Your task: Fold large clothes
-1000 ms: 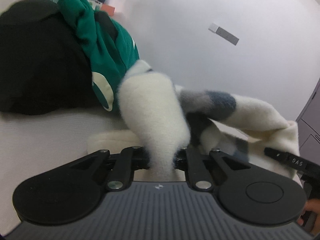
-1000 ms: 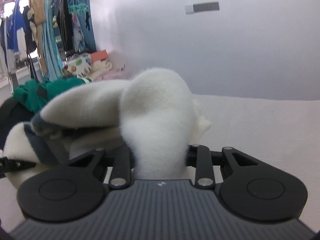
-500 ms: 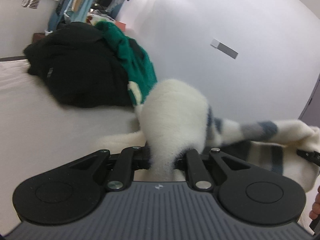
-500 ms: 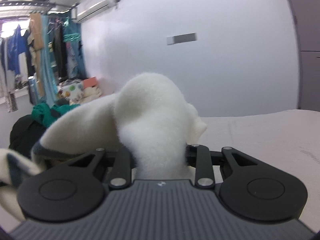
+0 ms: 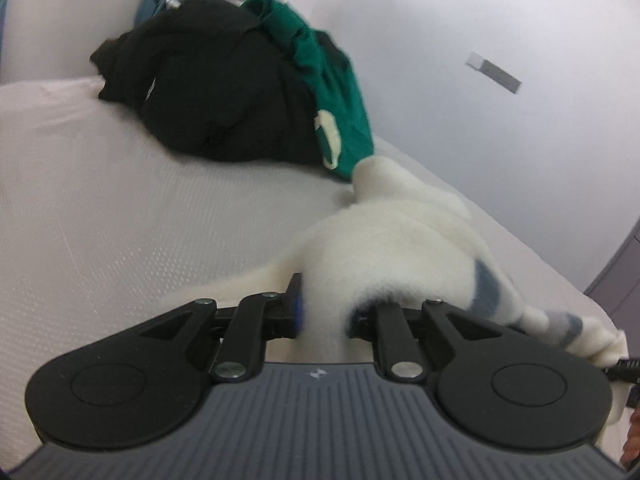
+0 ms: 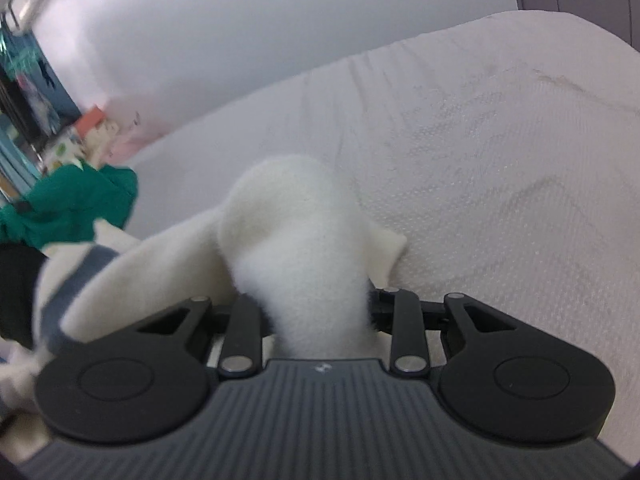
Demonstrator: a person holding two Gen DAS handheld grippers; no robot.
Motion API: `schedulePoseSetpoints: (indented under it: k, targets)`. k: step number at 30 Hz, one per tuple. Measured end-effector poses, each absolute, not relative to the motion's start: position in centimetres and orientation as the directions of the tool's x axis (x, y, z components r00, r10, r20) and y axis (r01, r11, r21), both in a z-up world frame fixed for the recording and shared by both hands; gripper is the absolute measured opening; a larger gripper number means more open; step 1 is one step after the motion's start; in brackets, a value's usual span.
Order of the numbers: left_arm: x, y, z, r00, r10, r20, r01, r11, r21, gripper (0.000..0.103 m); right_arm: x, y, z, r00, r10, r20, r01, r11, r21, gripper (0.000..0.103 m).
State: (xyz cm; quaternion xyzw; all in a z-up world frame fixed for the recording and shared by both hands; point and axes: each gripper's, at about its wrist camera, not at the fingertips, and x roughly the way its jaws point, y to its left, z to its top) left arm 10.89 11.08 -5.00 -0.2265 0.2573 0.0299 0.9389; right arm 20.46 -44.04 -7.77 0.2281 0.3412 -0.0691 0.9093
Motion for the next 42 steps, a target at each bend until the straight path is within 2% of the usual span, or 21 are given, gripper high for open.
schedulePoseSetpoints:
  k: [6, 11, 16, 21, 24, 28, 31, 37, 42]
  targets:
    - [15.4, 12.3, -7.6, 0.823, -0.105, -0.558, -0.208, 0.858, -0.469, 0.019, 23.9, -44.2, -8.9, 0.745, 0.049, -0.666, 0.249, 0.905, 0.346, 0.036]
    - [17.8, 12.4, -7.7, 0.827, -0.115, -0.551, -0.188, 0.866, -0.464, 0.019, 24.8, -44.5, -9.2, 0.782, 0.073, -0.619, 0.204, 0.908, 0.365, 0.038]
    - [18.3, 12.0, -6.9, 0.867, -0.128, -0.482, -0.125, 0.88, -0.459, 0.018, 25.4, -43.9, -8.8, 0.852, 0.066, -0.52, 0.138, 0.929, 0.343, 0.037]
    - [17.2, 12.1, -4.6, 0.926, -0.136, -0.353, -0.054, 0.877, -0.478, 0.016, 24.7, -44.0, -7.1, 0.916, 0.053, -0.397, 0.107, 0.923, 0.37, 0.032]
    - [15.5, 12.2, -2.0, 0.953, -0.141, -0.269, 0.001, 0.887, -0.462, 0.015, 23.1, -43.3, -4.4, 0.955, 0.025, -0.295, 0.071, 0.948, 0.31, 0.031]
    - [13.3, 12.7, 1.5, 0.968, -0.138, -0.21, 0.027, 0.888, -0.459, 0.015, 19.3, -43.1, 0.4, 0.992, 0.02, -0.125, 0.016, 0.958, 0.286, 0.031]
    - [11.3, 13.1, 4.2, 0.976, -0.132, -0.172, 0.04, 0.891, -0.453, 0.014, 17.0, -42.5, 4.4, 0.999, 0.028, -0.039, -0.019, 0.974, 0.226, 0.03]
    - [6.1, 14.1, 11.6, 0.989, -0.129, -0.069, 0.087, 0.899, -0.429, 0.014, 12.6, -41.8, 13.4, 0.994, 0.065, 0.084, -0.075, 0.99, 0.121, 0.03]
    - [2.5, 15.6, 16.8, 0.987, -0.159, -0.002, 0.145, 0.901, -0.409, 0.014, 10.7, -42.0, 19.1, 0.991, 0.094, 0.091, -0.103, 0.989, 0.102, 0.03]
